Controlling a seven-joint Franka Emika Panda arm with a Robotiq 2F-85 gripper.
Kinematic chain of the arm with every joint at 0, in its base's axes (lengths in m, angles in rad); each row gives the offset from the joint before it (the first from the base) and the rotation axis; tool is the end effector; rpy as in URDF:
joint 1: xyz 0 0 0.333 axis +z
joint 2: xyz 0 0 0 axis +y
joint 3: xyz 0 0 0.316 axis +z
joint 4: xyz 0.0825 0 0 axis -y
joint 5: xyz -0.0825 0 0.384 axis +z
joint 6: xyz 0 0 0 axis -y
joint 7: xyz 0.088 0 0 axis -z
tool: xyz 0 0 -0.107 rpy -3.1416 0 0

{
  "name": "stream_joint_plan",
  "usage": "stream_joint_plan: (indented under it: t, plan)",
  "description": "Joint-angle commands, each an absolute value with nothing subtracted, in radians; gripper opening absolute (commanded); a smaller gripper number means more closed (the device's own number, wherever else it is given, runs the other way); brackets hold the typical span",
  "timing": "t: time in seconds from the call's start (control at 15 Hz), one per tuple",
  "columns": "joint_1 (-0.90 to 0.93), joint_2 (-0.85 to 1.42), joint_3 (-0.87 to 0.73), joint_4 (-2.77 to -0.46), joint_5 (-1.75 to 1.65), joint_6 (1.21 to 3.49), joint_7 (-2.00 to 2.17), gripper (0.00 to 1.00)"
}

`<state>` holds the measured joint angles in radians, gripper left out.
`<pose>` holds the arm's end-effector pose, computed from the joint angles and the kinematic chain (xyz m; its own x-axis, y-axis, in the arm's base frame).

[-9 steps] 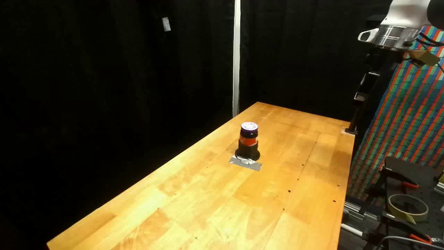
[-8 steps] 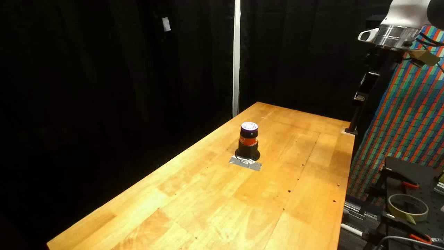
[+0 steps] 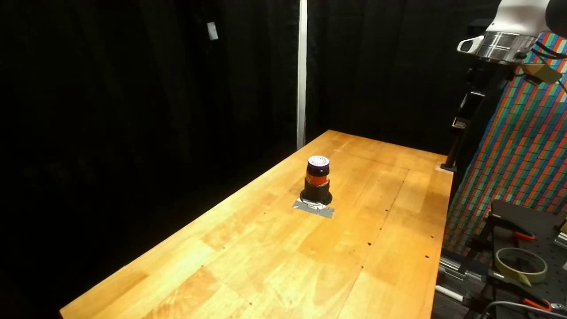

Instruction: Put the elastic around the bottle

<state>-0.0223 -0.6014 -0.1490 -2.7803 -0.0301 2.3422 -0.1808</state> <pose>0.3515 -0.0573 0.3952 0.9850 0.0448 0.1665 0.0504 -0.9983 -0.0300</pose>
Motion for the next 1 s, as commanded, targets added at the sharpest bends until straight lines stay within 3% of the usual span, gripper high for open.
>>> stream_joint_plan:
  t: [0.0,0.6,0.93]
  plan:
    - [-0.031,-0.575,-0.107,-2.757,-0.032,2.341,-0.142,1.00]
    - [0.044,-0.147,0.166,-2.382,-0.118,2.344,0.139,1.00]
    - [0.078,0.118,0.181,-2.123,-0.243,2.415,0.281,1.00]
